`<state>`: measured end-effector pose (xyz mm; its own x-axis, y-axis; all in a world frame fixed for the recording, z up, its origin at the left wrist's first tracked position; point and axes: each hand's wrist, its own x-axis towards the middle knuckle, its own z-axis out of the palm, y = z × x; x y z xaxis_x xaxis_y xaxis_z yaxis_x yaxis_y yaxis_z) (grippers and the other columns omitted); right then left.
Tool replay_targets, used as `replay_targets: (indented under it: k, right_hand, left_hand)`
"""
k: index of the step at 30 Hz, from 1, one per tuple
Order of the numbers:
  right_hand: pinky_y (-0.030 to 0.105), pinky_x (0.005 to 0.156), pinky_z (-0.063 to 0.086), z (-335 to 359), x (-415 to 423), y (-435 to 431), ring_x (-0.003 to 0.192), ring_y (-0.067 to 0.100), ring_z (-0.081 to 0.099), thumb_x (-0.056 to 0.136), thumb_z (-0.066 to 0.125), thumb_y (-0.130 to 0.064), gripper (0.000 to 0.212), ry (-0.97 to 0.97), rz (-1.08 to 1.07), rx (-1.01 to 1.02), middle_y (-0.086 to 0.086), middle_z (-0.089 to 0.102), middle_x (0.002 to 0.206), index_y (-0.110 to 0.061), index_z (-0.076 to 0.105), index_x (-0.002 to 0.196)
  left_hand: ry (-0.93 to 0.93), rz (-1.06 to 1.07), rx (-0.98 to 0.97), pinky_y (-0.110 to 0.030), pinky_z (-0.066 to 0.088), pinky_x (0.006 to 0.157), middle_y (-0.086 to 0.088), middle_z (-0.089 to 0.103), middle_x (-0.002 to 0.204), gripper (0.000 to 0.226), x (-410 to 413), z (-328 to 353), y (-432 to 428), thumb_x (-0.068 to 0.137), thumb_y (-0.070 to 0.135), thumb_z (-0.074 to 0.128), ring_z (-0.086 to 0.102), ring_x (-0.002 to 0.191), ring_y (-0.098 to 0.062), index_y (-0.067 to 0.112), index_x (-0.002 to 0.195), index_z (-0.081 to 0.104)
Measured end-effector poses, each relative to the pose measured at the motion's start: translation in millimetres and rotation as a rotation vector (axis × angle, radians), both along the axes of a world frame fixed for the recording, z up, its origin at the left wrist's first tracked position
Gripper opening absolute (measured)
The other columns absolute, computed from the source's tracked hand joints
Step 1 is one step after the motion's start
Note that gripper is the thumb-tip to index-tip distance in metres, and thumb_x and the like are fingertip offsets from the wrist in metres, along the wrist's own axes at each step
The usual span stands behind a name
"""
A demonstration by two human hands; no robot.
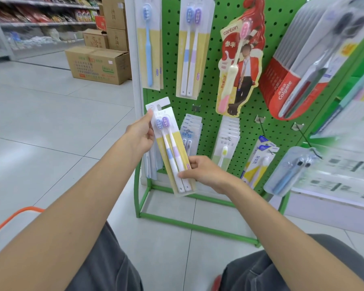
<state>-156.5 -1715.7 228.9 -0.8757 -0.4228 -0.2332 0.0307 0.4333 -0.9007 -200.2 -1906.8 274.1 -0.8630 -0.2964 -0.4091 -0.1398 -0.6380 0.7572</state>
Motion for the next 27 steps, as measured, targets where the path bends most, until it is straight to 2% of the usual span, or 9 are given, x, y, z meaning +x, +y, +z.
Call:
replay_targets:
  k: [4,7,10,12,14,17,19,21,27]
  right_hand:
    - [0.024,0.086,0.053,1,4,-1,0.095,0.012,0.068,0.085,0.072,-0.004,0.029,0.006,0.029,0.006,-0.001,0.072,0.104,-0.016,0.066,0.11]
    - [0.026,0.083,0.054,4,9,-6,0.083,0.008,0.067,0.085,0.071,-0.003,0.027,0.104,0.035,-0.035,-0.005,0.071,0.093,-0.02,0.064,0.106]
    - [0.023,0.066,0.049,9,18,-11,0.076,0.01,0.058,0.087,0.06,-0.004,0.052,0.375,0.06,0.053,-0.002,0.063,0.093,-0.026,0.05,0.133]
    - [0.026,0.08,0.048,11,19,-13,0.097,0.014,0.055,0.088,0.051,-0.003,0.072,0.531,0.093,0.149,0.003,0.058,0.118,-0.033,0.029,0.15]
    - [0.025,0.096,0.038,11,17,-11,0.12,0.012,0.044,0.093,0.048,-0.006,0.077,0.538,0.11,0.184,0.0,0.042,0.144,-0.033,0.013,0.155]
    - [0.022,0.102,0.033,11,17,-7,0.125,0.004,0.037,0.094,0.06,-0.026,0.086,0.469,0.115,0.197,-0.011,0.026,0.155,-0.035,0.001,0.156]
    - [0.018,0.104,0.034,11,20,-7,0.125,-0.003,0.041,0.087,0.071,-0.034,0.105,0.37,0.108,0.136,-0.018,0.031,0.15,-0.034,-0.009,0.155]
    - [0.011,0.091,0.043,8,19,-8,0.111,-0.007,0.056,0.085,0.075,-0.027,0.116,0.256,0.115,0.074,-0.02,0.048,0.137,-0.035,-0.019,0.152]
    - [0.034,0.097,0.052,4,12,-7,0.106,-0.001,0.062,0.077,0.08,-0.011,0.105,0.226,0.113,0.032,-0.016,0.058,0.128,-0.041,0.01,0.15]
  left_hand:
    - [0.044,0.044,-0.031,-0.01,0.041,0.046,0.002,0.069,0.08,0.008,3,4,-2,0.093,0.024,0.067,0.054,0.064,-0.002,0.016,0.093,0.065]
    - [0.15,-0.025,-0.259,-0.015,0.05,0.063,-0.002,0.07,0.097,0.018,9,12,7,0.099,0.029,0.057,0.061,0.074,-0.007,0.014,0.106,0.065]
    - [0.246,-0.165,-0.607,-0.023,0.054,0.08,0.002,0.064,0.108,0.054,15,17,18,0.094,0.046,0.059,0.063,0.09,-0.01,0.015,0.137,0.051]
    - [0.297,-0.194,-0.684,-0.03,0.054,0.091,0.006,0.061,0.111,0.071,18,16,21,0.09,0.046,0.065,0.066,0.1,-0.013,0.018,0.147,0.036]
    - [0.328,-0.154,-0.653,-0.035,0.057,0.09,0.004,0.062,0.111,0.062,17,15,22,0.094,0.032,0.064,0.068,0.102,-0.018,0.016,0.146,0.035]
    - [0.336,-0.008,-0.611,-0.038,0.059,0.083,0.002,0.063,0.105,0.031,13,13,23,0.1,0.013,0.053,0.068,0.097,-0.02,0.015,0.13,0.045]
    - [0.346,0.05,-0.585,-0.043,0.058,0.086,0.003,0.065,0.105,0.019,12,11,21,0.101,0.009,0.051,0.068,0.095,-0.019,0.017,0.118,0.049]
    - [0.354,0.013,-0.536,-0.043,0.058,0.085,-0.001,0.068,0.111,0.019,12,12,19,0.101,0.009,0.049,0.069,0.096,-0.02,0.017,0.118,0.053]
    - [0.378,-0.172,-0.286,-0.047,0.054,0.091,-0.009,0.069,0.115,0.024,16,14,21,0.105,0.015,0.039,0.067,0.101,-0.027,0.015,0.121,0.057]
